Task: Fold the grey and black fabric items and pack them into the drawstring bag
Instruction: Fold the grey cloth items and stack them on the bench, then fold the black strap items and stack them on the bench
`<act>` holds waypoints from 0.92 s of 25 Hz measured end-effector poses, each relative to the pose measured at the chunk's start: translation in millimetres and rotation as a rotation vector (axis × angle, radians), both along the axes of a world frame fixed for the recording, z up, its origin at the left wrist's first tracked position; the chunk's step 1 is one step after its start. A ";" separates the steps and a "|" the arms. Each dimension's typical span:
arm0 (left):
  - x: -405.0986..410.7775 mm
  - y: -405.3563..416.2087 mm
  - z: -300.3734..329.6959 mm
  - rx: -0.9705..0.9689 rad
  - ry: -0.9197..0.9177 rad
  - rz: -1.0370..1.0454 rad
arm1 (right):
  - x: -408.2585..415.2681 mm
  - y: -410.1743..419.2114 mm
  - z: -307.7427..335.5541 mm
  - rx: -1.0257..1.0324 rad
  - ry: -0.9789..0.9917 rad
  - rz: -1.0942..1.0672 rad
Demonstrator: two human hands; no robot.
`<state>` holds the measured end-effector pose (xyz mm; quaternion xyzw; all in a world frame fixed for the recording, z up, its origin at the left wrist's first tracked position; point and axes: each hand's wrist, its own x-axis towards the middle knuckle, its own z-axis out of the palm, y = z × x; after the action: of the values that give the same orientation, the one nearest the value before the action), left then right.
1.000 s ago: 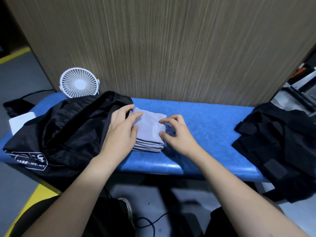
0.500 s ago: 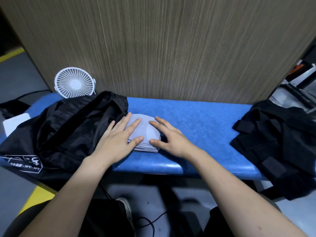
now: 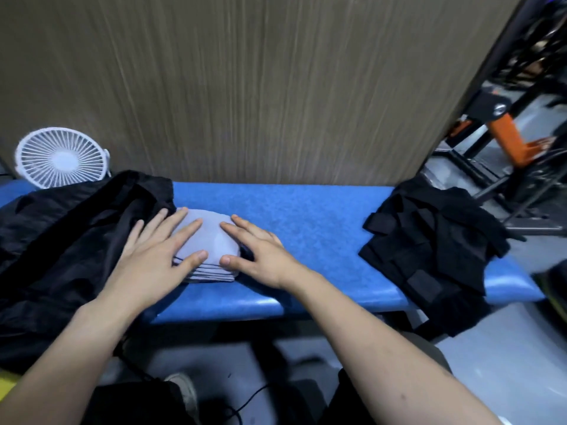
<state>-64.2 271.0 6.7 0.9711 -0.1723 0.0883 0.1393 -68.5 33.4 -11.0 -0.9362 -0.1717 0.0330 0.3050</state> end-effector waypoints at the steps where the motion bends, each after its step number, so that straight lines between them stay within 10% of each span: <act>1: -1.3 -3.2 4.7 -0.025 -0.052 -0.028 | -1.9 -3.7 3.2 -0.006 -0.025 0.000; 23: -8.7 -221.3 23.2 -0.196 -0.110 -0.473 | -98.8 -207.8 43.0 -0.045 -0.239 -0.289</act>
<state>-72.9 49.7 29.9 0.8795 -0.3924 0.1221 0.2400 -167.2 -174.4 32.0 -0.9550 -0.0698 -0.1186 0.2628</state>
